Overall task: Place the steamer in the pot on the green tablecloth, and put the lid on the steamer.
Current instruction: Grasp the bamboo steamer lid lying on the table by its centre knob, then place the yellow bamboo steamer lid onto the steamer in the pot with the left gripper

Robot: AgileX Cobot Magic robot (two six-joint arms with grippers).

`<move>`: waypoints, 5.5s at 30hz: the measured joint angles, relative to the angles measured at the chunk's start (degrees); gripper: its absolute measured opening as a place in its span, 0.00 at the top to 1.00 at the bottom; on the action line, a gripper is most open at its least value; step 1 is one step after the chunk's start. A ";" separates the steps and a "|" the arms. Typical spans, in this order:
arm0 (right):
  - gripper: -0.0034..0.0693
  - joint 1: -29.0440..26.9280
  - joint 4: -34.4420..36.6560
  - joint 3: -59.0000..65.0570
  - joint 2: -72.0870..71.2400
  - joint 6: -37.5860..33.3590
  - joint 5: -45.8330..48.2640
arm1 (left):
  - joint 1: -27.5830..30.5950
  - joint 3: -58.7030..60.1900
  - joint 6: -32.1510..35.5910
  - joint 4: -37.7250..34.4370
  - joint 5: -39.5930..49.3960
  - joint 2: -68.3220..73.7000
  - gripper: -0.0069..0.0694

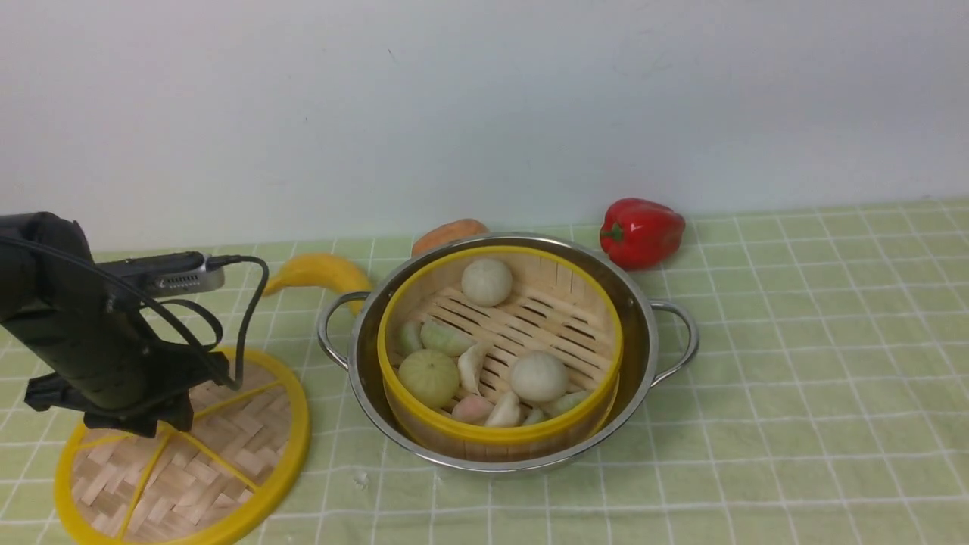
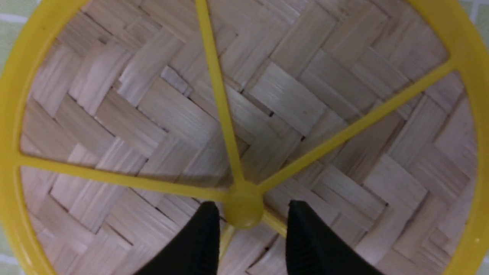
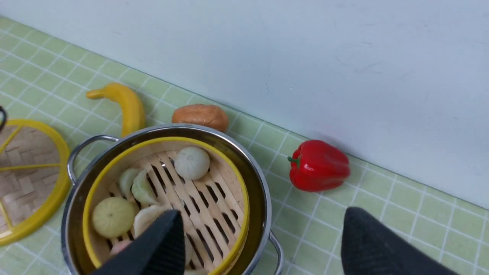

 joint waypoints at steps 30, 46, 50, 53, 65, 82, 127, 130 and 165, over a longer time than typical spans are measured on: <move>0.37 0.00 -7.25 38.34 -45.10 14.31 0.57 | -0.68 -23.40 -3.36 12.79 21.16 -9.74 0.76; 0.37 0.00 -3.78 38.34 -45.10 14.82 0.57 | -37.32 -36.41 -4.01 9.96 24.08 2.04 0.76; 0.37 0.00 -2.96 38.34 -45.10 14.88 0.57 | -41.32 -42.59 -5.77 11.85 24.78 8.58 0.76; 0.37 0.00 -2.81 38.34 -45.10 14.88 0.57 | -42.46 -47.07 -5.99 12.49 26.02 12.37 0.76; 0.37 0.00 -2.76 38.34 -45.10 14.88 0.57 | -42.51 -49.02 -6.04 14.23 27.07 17.35 0.76; 0.37 0.00 -2.76 38.34 -45.10 14.88 0.57 | -39.51 -49.08 -6.41 10.57 27.07 17.80 0.76; 0.37 0.00 -2.76 38.34 -45.10 14.88 0.57 | -38.87 -48.22 -4.52 9.49 27.18 17.78 0.76; 0.37 0.00 -2.76 38.34 -45.10 14.88 0.57 | -38.87 -48.22 -4.52 10.29 27.18 17.78 0.76; 0.37 0.00 -2.76 38.34 -45.10 14.88 0.57 | -38.83 -48.22 -4.25 8.58 27.18 17.78 0.76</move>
